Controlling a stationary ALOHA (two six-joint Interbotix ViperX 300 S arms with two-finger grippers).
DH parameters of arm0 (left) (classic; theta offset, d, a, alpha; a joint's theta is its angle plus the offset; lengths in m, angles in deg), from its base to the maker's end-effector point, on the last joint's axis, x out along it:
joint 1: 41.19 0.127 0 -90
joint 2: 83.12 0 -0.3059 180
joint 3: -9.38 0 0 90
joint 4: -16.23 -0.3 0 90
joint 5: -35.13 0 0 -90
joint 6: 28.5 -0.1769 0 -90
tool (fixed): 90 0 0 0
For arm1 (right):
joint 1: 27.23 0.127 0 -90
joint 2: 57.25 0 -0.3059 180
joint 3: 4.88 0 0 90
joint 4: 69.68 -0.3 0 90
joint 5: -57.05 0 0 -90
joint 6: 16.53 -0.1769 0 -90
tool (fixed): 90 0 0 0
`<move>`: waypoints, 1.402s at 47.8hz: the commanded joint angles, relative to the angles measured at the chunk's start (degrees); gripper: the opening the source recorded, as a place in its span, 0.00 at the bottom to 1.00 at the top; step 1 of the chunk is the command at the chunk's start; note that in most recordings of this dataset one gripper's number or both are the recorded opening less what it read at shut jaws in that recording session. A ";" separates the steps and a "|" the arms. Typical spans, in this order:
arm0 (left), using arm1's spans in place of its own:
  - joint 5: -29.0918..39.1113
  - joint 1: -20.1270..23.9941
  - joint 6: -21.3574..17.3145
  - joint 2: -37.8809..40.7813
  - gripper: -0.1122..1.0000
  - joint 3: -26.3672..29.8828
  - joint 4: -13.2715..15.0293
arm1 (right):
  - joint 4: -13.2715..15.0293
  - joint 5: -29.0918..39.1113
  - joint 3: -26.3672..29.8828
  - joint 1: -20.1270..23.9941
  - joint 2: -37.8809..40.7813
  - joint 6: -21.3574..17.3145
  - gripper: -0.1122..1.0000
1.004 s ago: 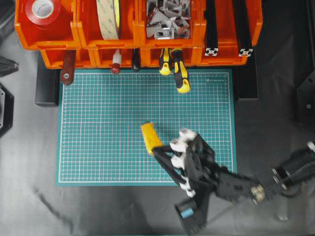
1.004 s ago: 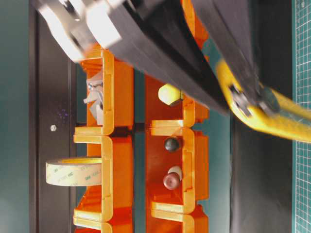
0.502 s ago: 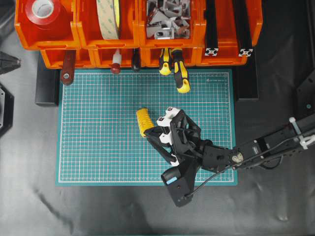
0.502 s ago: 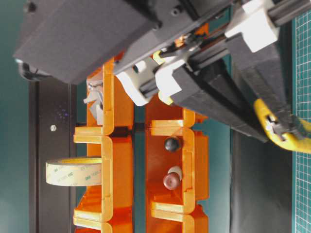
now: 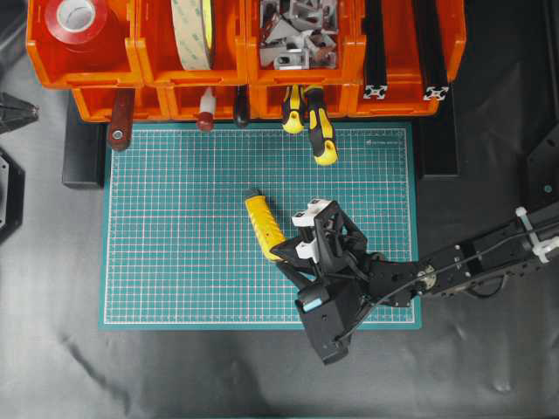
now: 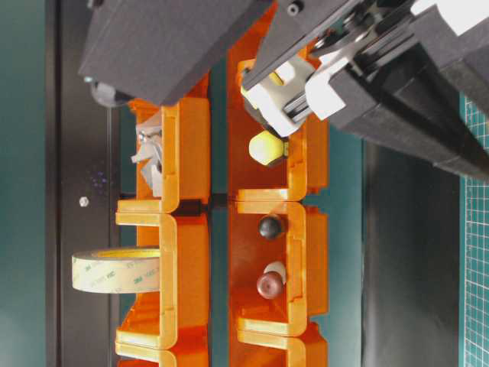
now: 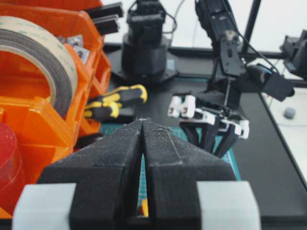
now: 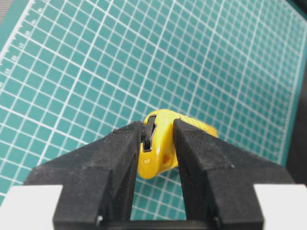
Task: Pick cutter from container rack with right arm.
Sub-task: 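Lower the held cutter onto the green mat with the right gripper, then open the right gripper and release the cutter on the mat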
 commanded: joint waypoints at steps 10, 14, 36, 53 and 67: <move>-0.09 0.18 0.18 0.35 0.10 1.58 -0.18 | -0.53 -2.46 -0.44 -0.18 0.97 -4.83 0.44; 0.09 0.18 0.18 0.35 0.10 1.67 -0.18 | -0.53 -2.20 -0.35 -0.18 1.14 -5.36 0.65; 0.53 0.18 0.18 0.00 0.10 1.76 -0.18 | -0.53 -1.32 -0.53 0.09 -0.97 -10.28 0.77; 1.05 -0.18 0.18 -0.62 0.10 1.93 -0.18 | -0.44 0.26 -1.76 0.88 -13.36 -18.81 0.77; 2.29 -0.26 0.00 -1.05 0.10 2.11 -0.18 | -0.44 0.97 -6.15 0.88 -21.18 -20.83 0.77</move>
